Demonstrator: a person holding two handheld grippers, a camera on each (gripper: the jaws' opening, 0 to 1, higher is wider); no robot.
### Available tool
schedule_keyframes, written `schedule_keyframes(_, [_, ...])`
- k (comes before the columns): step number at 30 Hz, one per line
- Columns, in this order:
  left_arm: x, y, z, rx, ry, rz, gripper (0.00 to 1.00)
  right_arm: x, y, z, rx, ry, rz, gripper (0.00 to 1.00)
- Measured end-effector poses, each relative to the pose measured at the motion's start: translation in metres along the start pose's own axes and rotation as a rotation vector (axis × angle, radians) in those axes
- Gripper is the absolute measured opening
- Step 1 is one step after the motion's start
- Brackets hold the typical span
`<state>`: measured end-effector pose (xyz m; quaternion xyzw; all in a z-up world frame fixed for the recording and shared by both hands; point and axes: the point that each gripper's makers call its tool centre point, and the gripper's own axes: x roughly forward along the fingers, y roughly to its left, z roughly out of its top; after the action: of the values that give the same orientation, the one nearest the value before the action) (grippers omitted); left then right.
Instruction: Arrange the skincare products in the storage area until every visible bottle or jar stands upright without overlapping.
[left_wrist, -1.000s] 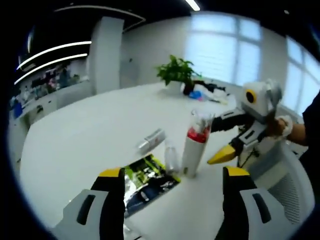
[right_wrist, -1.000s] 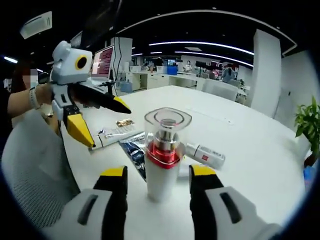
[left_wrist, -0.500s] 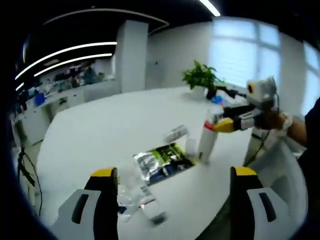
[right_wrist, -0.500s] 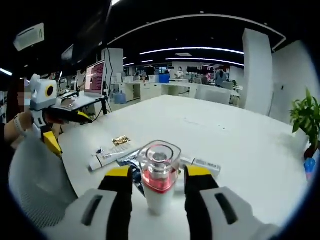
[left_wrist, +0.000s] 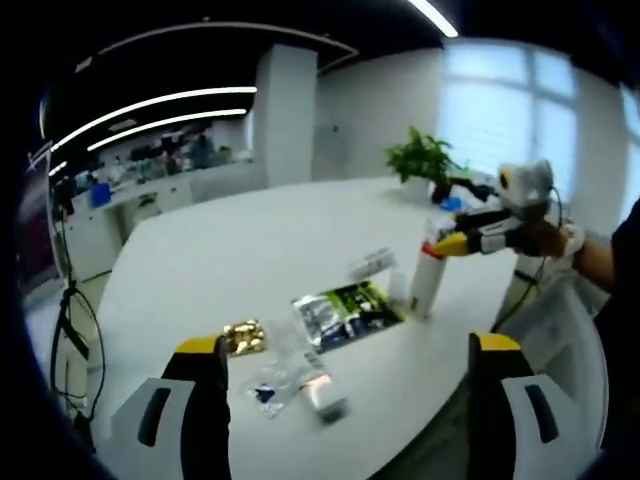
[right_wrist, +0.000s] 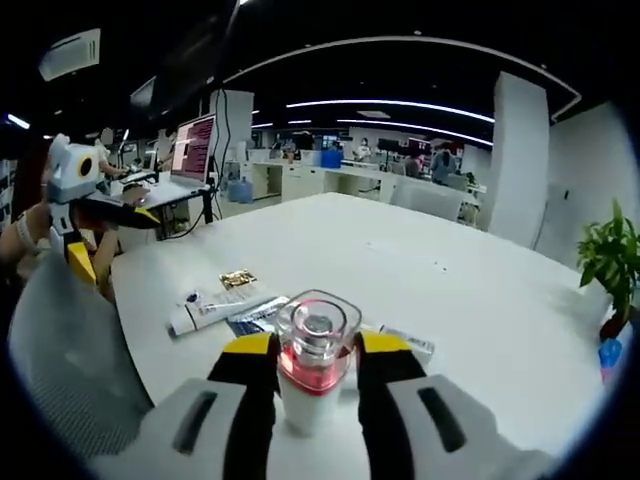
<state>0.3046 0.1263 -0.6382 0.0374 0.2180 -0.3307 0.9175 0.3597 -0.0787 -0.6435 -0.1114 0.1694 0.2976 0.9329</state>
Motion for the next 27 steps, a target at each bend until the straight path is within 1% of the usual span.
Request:
schedule_keyframes(5, [0.001,-0.002,-0.006,0.015,0.021,0.000,0.97,0.000,0.003,0.000,-0.021,-0.012,0.047,0.31])
schedule_keyframes(8, [0.002,0.000,-0.010,-0.001,0.027,0.004,0.97,0.001,0.003,0.000,-0.023,-0.012,0.065,0.31])
schedule_keyframes(14, [0.005,0.001,-0.012,0.005,0.048,0.015,0.97,0.000,0.004,0.001,-0.033,-0.017,0.081,0.32])
schedule_keyframes(18, [0.009,0.006,-0.018,0.028,0.094,0.042,0.97,0.000,0.004,0.000,-0.032,-0.022,0.082,0.32])
schedule_keyframes(19, [0.010,0.007,-0.019,0.028,0.102,0.043,0.97,0.000,0.004,-0.001,-0.032,-0.017,0.083,0.33])
schedule_keyframes(21, [0.012,0.008,-0.019,0.021,0.107,0.042,0.97,-0.002,0.003,-0.002,-0.031,-0.020,0.078,0.37])
schedule_keyframes(23, [0.014,0.006,-0.018,0.013,0.110,0.033,0.97,-0.003,0.003,-0.004,-0.012,-0.018,0.080,0.43])
schedule_keyframes(27, [0.018,0.003,-0.011,-0.004,0.099,0.016,0.97,-0.006,0.003,-0.011,0.001,-0.005,0.076,0.49])
